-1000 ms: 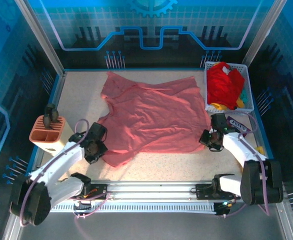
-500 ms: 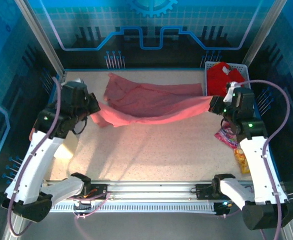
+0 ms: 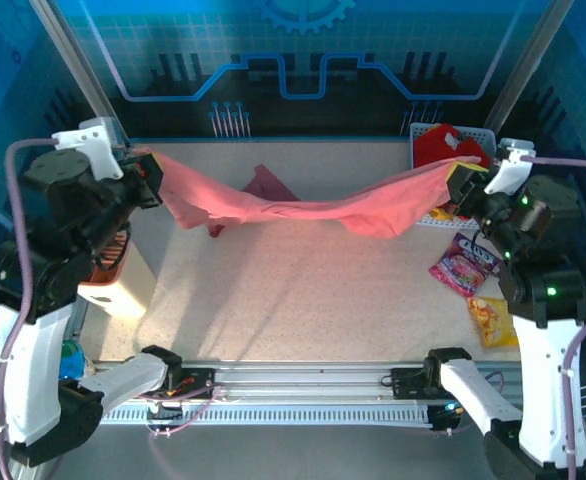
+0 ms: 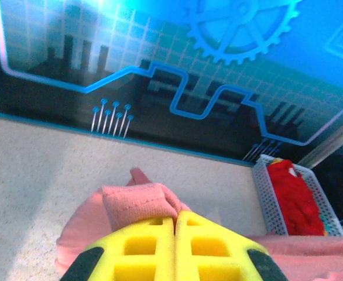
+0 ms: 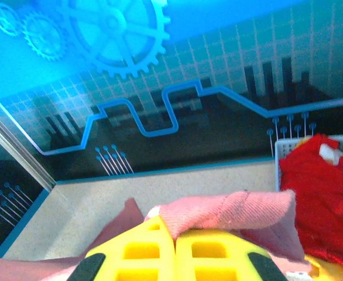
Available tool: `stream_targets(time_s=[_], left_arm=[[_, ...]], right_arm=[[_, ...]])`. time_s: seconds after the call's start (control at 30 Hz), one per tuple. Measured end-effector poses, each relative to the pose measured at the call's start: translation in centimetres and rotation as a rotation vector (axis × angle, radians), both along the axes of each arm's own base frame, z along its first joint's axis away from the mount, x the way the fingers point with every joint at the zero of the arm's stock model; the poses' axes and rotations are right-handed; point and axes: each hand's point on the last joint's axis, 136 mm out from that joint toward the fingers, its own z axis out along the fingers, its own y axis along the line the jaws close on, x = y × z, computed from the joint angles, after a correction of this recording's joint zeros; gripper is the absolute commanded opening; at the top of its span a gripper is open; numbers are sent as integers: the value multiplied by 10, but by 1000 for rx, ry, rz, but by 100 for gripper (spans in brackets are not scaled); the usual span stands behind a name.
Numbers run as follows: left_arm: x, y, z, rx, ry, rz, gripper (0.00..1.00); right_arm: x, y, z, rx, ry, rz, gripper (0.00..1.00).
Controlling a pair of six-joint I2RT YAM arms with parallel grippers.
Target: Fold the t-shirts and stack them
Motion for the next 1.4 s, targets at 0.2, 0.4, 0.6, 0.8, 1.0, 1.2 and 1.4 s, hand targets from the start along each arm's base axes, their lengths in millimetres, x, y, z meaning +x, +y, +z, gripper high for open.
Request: stream_targets(time_s=[0.2,0.4,0.6,0.8,1.0,1.2,1.4], left_arm=[[-47,-3,60,-31,-203,-108,0],[-83,3,111,-29,-377,-140,0],[-70,4,148,28,-488,-110,0],[30,-4,122,149,-380,-4,0],[159,39,-14,173,-36,128,0],[245,63,-128,122,194,150,0],[314,68,-216,43,328,129,0]], right_arm=[[-36,1,31,-18,-132,16,0],[-64,1,55,-21,-231,21,0],[-69,0,85,8,-289,17,0],[-10,10,61,80,-152,56,0],[86,32,-47,167,200,131,0],[157,58,-165,215,532,182,0],[220,77,-260,256,749,229,0]])
